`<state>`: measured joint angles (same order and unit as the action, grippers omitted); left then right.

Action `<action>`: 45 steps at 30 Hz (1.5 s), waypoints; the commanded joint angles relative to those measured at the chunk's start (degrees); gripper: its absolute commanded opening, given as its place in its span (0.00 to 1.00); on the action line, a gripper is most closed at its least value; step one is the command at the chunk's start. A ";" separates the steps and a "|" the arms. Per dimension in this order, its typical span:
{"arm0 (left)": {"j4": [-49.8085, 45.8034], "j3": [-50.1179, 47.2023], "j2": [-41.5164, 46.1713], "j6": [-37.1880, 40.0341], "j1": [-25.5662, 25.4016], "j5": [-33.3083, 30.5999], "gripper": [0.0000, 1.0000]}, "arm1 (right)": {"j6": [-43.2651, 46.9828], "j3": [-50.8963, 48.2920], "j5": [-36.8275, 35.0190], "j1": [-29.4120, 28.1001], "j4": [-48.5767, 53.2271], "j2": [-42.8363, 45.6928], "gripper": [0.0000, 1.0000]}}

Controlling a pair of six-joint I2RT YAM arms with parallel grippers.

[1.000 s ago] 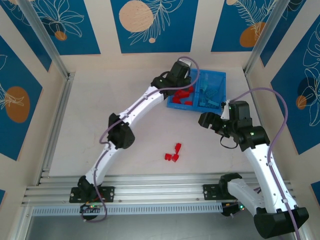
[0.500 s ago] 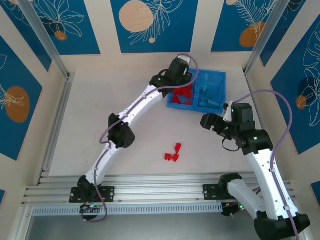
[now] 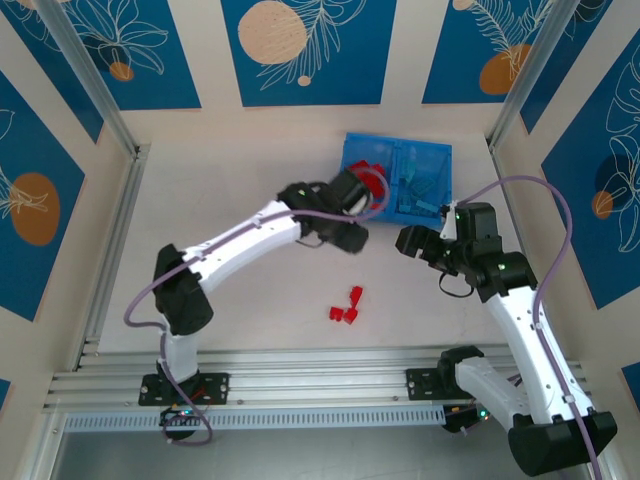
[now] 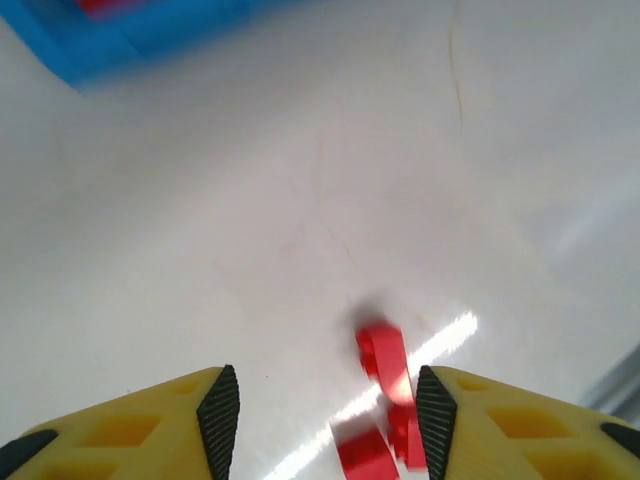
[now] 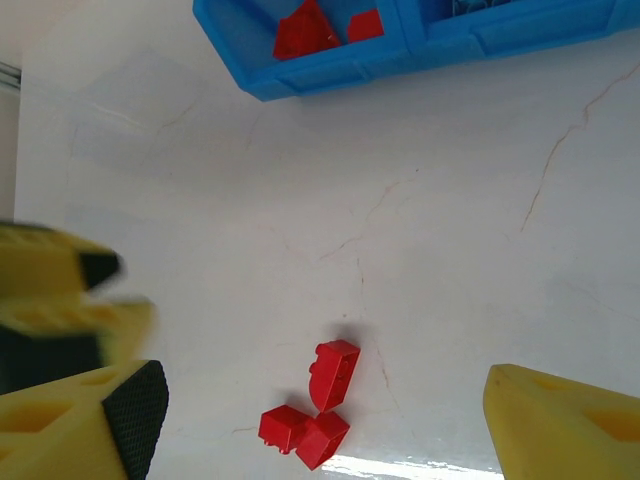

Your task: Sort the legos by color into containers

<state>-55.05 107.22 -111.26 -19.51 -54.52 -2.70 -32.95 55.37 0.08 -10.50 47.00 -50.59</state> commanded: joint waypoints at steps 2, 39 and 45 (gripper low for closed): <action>-5.64 0.62 -5.97 -0.97 -3.05 2.51 0.64 | 1.13 -0.25 2.03 -0.35 -0.19 -0.38 0.84; -0.18 -3.83 -22.31 -0.40 -3.65 6.98 0.51 | -0.26 -1.45 -0.48 -0.46 3.05 4.91 0.84; 0.36 -4.21 -22.78 -0.36 -3.57 7.14 0.37 | -0.54 -1.22 -0.77 -0.48 3.31 4.97 0.84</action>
<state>-54.81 105.32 -130.47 -20.69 -57.89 4.51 -32.97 54.08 -1.10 -10.55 50.30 -45.95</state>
